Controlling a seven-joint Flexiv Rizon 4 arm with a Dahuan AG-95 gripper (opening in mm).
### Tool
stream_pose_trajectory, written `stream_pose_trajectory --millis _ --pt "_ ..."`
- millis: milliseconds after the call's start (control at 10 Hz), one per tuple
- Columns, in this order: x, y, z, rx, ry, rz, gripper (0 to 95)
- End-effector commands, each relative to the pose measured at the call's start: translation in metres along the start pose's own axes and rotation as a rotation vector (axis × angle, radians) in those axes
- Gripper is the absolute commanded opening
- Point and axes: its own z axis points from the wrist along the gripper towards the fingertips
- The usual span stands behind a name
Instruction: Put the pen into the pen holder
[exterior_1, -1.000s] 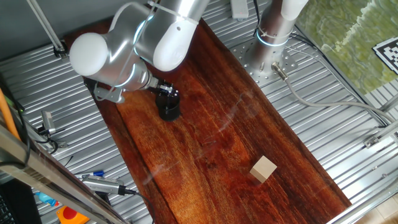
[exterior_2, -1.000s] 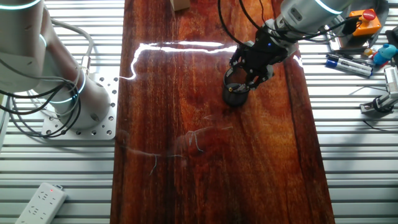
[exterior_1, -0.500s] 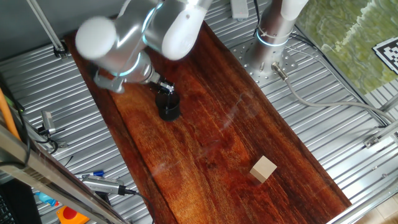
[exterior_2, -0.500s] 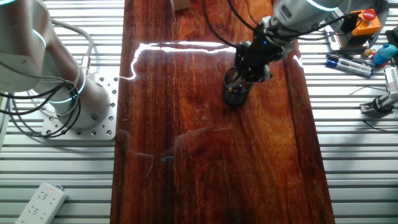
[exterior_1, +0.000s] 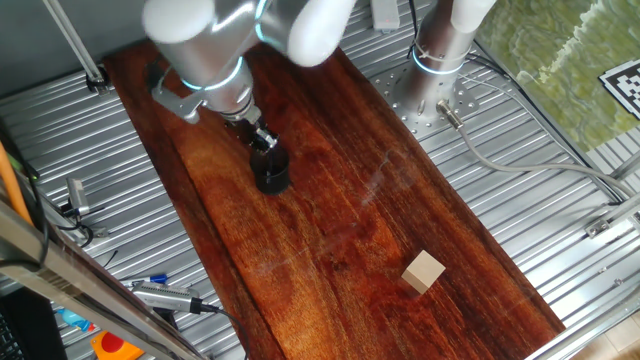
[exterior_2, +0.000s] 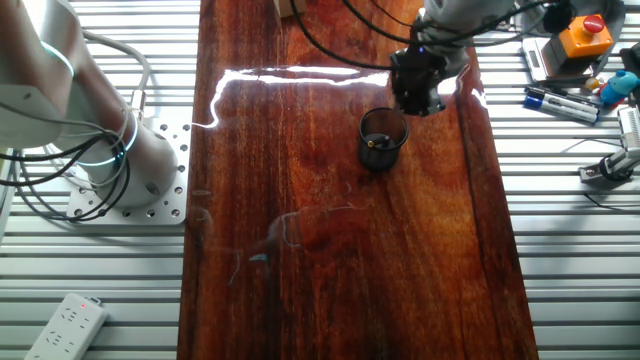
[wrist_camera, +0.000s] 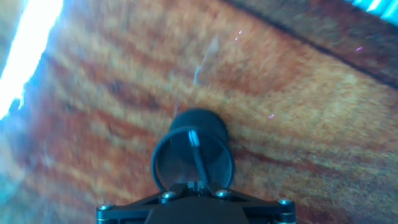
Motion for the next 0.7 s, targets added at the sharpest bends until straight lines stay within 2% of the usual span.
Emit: stream_pose_trajectory --millis 100,400,700 --pt "-0.040 0.014 0.014 -0.017 -0.101 0.080 0.0" --pt "-0.066 0.029 0.026 -0.026 -0.120 0.139 0.0" --pt "-0.082 0.041 0.038 -0.027 -0.132 0.146 0.0"
